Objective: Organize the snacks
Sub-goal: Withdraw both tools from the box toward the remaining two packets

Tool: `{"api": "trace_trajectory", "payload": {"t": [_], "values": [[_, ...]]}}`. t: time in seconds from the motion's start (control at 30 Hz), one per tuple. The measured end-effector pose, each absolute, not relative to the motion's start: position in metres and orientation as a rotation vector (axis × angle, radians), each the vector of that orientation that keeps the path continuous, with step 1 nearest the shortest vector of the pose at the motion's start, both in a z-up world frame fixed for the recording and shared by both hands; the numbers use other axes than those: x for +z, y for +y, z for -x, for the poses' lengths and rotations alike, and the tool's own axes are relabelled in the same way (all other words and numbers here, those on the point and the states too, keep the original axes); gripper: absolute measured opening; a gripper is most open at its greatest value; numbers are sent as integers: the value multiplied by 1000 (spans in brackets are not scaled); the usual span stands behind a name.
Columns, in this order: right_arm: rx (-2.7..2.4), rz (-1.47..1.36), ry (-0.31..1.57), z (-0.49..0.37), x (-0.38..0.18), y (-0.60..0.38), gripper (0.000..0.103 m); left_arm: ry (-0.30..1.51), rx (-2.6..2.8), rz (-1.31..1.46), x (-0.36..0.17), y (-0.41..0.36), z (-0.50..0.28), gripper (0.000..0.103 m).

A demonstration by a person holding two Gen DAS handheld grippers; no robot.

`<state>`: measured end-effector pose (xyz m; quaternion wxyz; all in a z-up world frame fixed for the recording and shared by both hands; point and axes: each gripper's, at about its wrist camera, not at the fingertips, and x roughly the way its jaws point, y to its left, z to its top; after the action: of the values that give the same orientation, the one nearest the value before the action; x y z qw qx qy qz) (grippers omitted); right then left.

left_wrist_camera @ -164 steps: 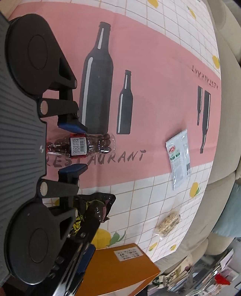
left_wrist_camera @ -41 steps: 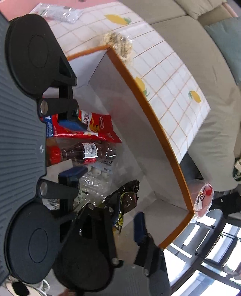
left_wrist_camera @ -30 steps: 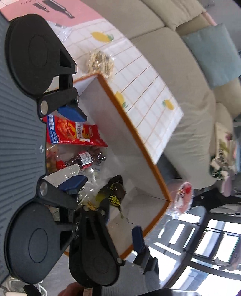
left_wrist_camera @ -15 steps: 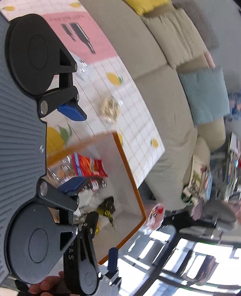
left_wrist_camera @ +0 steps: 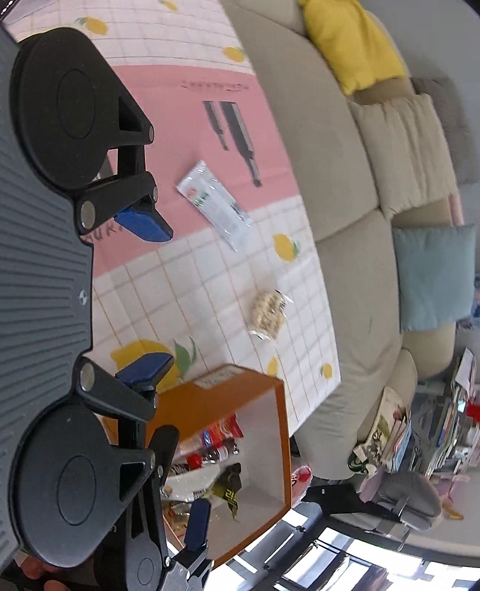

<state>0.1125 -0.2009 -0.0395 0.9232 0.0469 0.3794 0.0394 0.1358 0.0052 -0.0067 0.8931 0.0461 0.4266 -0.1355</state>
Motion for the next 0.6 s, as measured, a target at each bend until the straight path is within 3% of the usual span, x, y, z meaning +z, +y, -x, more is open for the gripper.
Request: {"api": "trace_trajectory", "payload": {"t": [0.6], "values": [[251, 188, 843, -208, -65, -133, 95, 963, -308, -100, -55, 70, -207, 80]]}}
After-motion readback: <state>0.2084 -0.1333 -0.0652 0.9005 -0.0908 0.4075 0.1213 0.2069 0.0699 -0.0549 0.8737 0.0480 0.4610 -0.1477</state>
